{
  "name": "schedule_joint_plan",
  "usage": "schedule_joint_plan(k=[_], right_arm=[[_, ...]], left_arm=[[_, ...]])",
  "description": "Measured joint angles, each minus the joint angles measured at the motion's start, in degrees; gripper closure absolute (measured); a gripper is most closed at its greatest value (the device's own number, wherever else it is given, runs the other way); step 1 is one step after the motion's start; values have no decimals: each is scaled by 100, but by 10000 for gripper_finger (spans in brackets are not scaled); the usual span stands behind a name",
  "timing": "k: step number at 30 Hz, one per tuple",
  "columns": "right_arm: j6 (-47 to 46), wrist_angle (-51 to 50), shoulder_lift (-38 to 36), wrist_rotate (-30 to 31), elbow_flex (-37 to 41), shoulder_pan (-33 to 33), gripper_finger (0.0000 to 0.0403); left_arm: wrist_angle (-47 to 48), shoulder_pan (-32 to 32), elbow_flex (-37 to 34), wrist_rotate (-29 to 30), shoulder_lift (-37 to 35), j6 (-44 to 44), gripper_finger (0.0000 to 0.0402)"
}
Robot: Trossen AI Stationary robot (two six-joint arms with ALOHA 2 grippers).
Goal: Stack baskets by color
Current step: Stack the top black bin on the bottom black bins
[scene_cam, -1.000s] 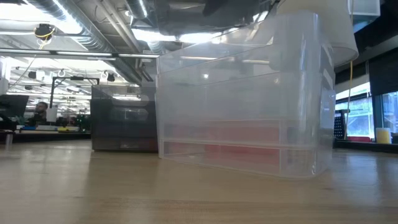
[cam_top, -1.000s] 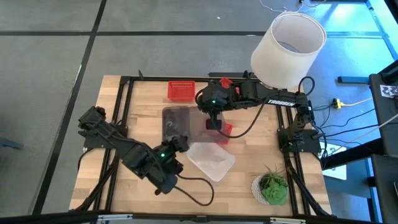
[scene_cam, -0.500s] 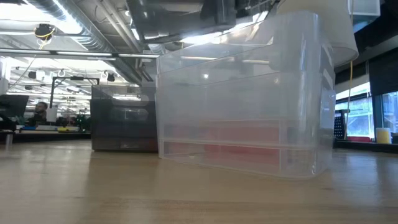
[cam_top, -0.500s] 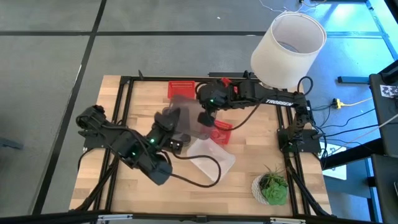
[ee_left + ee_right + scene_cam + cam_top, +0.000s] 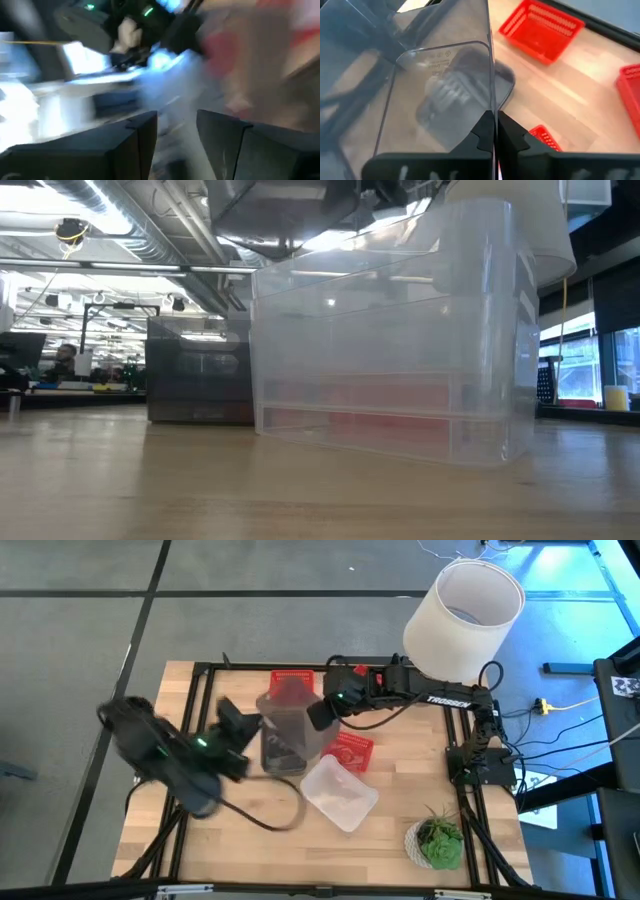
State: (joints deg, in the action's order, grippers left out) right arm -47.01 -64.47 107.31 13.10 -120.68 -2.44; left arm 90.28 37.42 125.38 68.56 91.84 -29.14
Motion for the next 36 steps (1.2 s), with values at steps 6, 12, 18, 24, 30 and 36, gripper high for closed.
schedule_joint_plan(k=[6, 12, 18, 24, 30, 36], right_arm=[[-1195, 44, -2, 909, 0, 75, 399], [-2911, 144, 223, 1259, -4, 332, 399], [-3807, 463, 672, 1019, -2, 501, 399], [-4104, 773, 1057, 1107, -3, 595, 399], [-4423, 849, 1490, 1172, -4, 711, 399], [-4454, 891, 1833, 1430, -4, 809, 399]], left_arm=[[-20, 149, 2, -1360, -1161, 2135, 269], [-25, 215, -2, -2013, -2167, 3412, 269], [-24, 215, -203, -2167, -2781, 3484, 269], [-26, 215, -742, -2177, -3148, 3366, 269], [-26, 215, -1163, -2276, -3326, 3344, 269], [-24, 215, -1326, -2287, -3353, 3344, 269]])
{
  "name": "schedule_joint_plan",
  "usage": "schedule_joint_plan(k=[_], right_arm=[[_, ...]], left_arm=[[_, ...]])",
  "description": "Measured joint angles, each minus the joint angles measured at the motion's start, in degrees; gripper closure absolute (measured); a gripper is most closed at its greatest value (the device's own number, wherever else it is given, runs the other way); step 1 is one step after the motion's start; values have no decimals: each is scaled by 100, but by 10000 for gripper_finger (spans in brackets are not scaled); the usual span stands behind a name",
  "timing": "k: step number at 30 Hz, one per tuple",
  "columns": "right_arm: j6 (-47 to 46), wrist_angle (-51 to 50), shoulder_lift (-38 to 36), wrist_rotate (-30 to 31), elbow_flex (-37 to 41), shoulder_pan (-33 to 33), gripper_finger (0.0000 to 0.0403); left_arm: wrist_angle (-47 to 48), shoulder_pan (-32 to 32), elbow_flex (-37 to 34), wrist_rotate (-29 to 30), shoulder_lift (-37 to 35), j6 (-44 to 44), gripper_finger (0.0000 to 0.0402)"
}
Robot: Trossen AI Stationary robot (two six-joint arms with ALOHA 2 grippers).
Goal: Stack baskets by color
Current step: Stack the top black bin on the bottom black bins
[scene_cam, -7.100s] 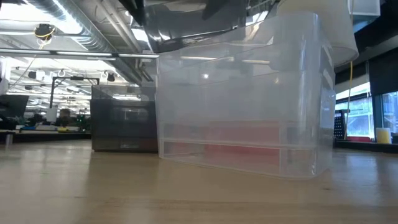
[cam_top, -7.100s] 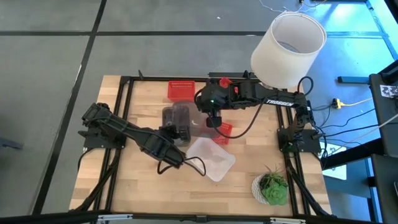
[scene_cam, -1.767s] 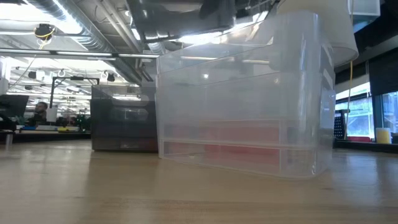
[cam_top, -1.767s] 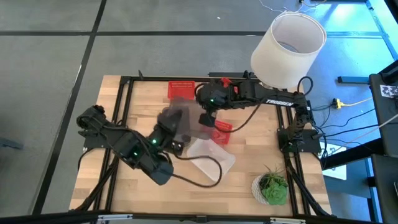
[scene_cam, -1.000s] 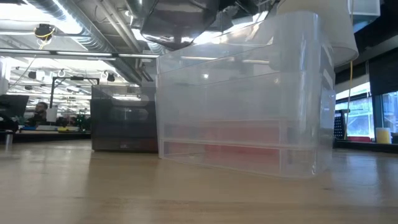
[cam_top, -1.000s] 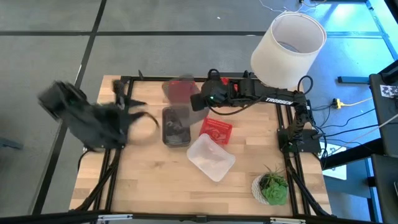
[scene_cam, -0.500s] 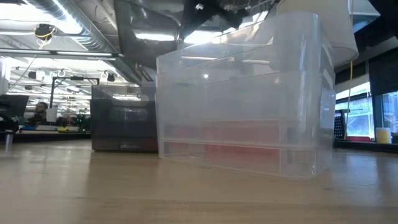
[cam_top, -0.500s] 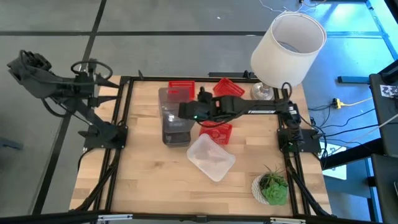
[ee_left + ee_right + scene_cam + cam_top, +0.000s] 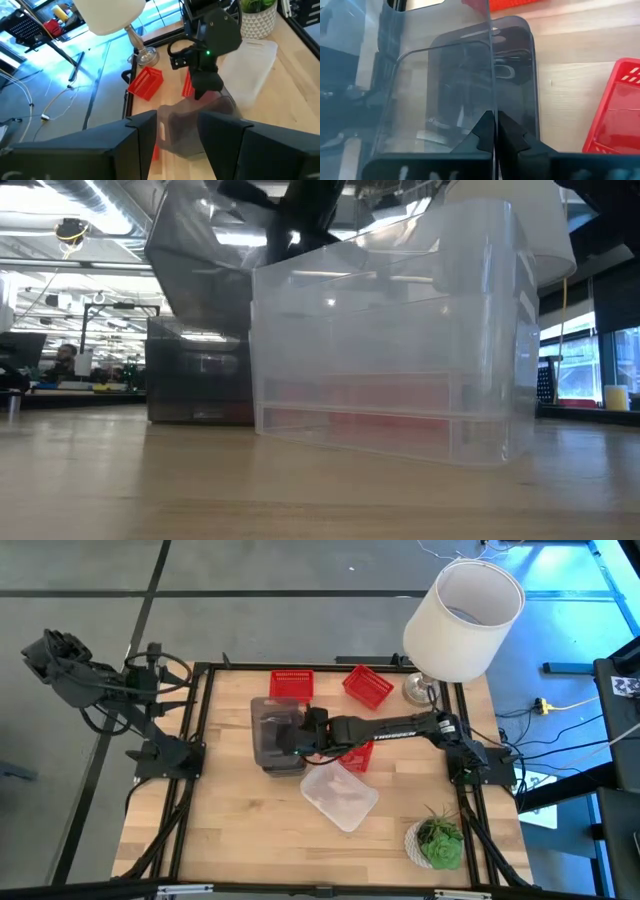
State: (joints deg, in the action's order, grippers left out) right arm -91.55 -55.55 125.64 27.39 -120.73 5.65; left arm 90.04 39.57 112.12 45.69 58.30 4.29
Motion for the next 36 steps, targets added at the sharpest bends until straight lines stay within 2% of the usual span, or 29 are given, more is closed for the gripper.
schedule_joint_plan(k=[8, 12, 25, 36], right_arm=[[-210, -160, 156, 151, 2, 103, 401], [-314, -422, 152, 489, 2, 185, 401], [-575, -724, 241, 448, 0, 212, 402], [-284, 80, 590, 285, 0, 171, 402]], left_arm=[[-4, 0, 0, -66, 2, -184, 269], [-2, 0, 0, -120, -28, -192, 269], [-2, -2, 0, -211, -202, -191, 269], [-2, -2, 0, -221, -253, -237, 269]])
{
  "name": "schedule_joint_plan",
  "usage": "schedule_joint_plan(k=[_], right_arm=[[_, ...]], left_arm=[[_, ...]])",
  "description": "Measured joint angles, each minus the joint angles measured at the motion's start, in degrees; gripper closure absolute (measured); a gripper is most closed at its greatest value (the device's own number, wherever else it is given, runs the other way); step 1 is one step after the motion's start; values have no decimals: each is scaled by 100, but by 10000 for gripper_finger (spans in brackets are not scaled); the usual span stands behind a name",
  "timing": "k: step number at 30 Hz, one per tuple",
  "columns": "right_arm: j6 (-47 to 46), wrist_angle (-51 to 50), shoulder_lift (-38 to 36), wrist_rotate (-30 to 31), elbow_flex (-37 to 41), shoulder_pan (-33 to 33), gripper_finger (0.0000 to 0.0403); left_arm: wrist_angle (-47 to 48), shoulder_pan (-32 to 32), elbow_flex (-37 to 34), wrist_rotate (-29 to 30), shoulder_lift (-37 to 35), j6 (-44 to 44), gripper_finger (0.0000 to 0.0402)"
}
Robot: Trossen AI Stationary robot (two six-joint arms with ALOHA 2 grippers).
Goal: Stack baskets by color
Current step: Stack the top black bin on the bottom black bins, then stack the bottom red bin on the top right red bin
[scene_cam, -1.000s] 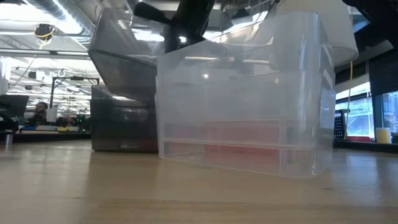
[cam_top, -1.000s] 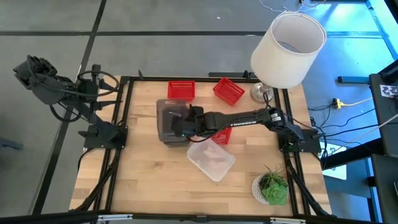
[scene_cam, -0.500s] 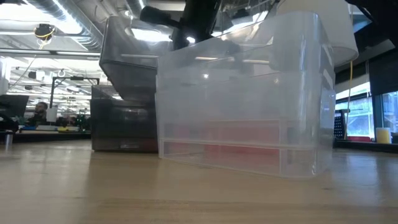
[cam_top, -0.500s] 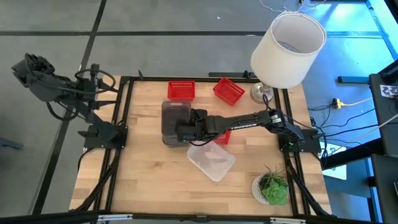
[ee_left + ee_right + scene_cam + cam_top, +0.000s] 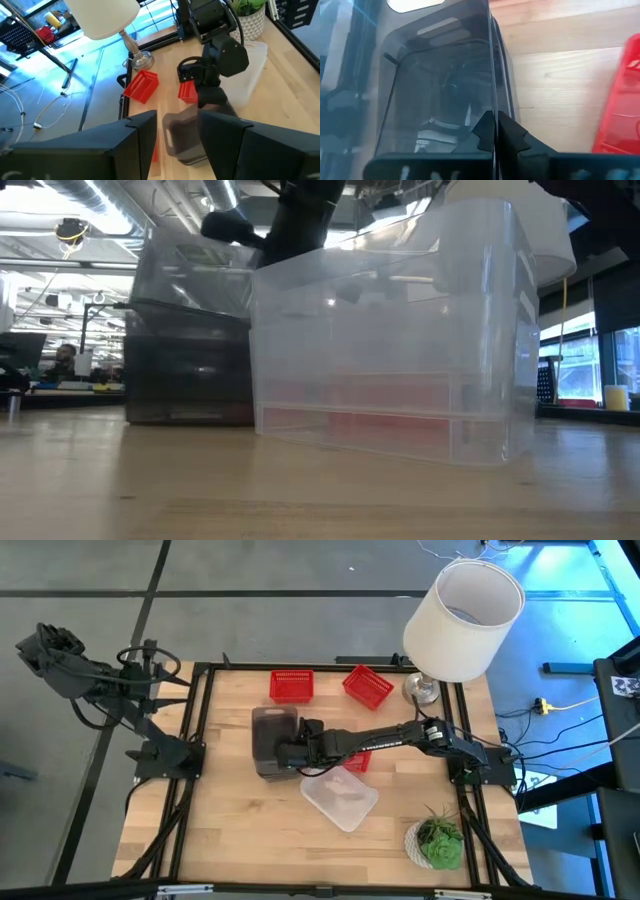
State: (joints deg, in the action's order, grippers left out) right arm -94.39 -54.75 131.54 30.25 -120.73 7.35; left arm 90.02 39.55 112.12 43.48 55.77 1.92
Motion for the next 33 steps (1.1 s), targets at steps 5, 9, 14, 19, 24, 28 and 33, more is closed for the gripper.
schedule_joint_plan(k=[5, 9, 14, 19, 24, 28, 33], right_arm=[[52, -25, 60, -96, 0, 2, 390], [46, -162, 60, -184, -2, -54, 368], [194, -150, 60, -382, 0, -174, 350], [466, -102, 56, -482, -15, -266, 346], [1158, -149, -81, -572, -241, -306, 346], [2053, -562, -179, -472, -708, -298, 346], [3379, -1238, -299, -333, -1406, -218, 345]], left_arm=[[0, 0, 0, 0, -7, -101, 269], [0, 0, 0, -9, -4, -102, 269], [0, 0, 0, -11, -4, -102, 269], [0, 0, 0, -11, -4, -99, 269], [0, 0, 0, -11, -10, -78, 269], [0, 0, 0, -10, -50, -51, 269], [0, 0, 2, -15, -120, 122, 269]])
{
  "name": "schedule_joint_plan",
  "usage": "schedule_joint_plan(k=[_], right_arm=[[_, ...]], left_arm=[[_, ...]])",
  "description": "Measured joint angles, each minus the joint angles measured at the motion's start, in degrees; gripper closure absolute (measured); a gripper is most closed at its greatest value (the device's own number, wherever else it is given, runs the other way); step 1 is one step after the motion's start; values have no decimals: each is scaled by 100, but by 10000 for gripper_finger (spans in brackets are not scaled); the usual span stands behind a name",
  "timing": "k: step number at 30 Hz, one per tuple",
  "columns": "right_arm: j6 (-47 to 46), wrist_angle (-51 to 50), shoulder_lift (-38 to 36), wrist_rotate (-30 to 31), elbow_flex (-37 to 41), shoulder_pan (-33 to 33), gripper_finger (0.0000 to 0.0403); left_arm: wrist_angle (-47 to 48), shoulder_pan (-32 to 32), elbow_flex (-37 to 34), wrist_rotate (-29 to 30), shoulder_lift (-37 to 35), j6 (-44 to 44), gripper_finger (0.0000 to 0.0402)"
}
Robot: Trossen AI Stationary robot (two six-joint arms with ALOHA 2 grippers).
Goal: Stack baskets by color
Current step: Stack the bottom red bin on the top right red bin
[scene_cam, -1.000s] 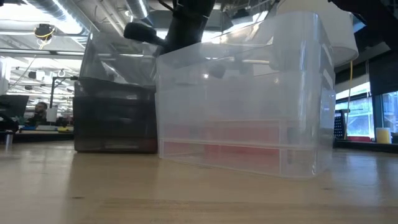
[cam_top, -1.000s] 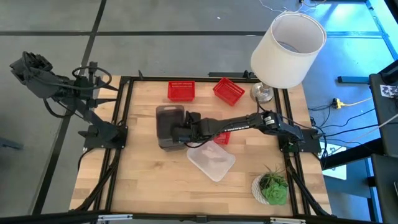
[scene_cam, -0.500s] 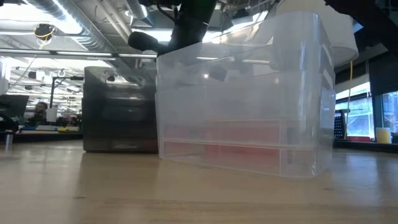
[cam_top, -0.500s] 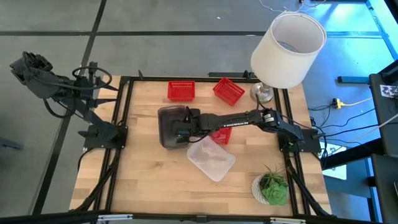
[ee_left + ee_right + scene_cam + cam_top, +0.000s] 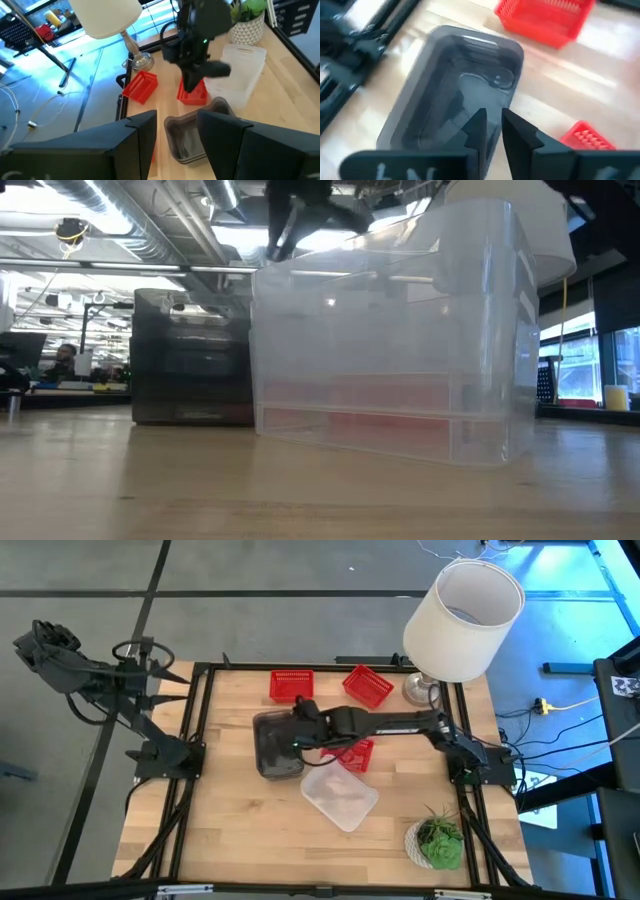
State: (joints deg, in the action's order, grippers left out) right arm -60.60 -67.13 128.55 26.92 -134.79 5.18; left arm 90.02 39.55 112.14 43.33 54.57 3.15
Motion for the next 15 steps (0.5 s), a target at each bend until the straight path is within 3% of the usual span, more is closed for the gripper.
schedule_joint_plan(k=[4, 10, 15], right_arm=[[447, -295, -421, -479, 230, -5, 345], [1253, -1318, -666, -1057, 241, -250, 348], [2328, -1870, -780, -1615, 241, -596, 382]], left_arm=[[-2, -4, -2, 135, -15, 111, 269], [-9, -4, -314, 962, -4, 263, 269], [-5, -4, -829, 1609, -28, 849, 269]])
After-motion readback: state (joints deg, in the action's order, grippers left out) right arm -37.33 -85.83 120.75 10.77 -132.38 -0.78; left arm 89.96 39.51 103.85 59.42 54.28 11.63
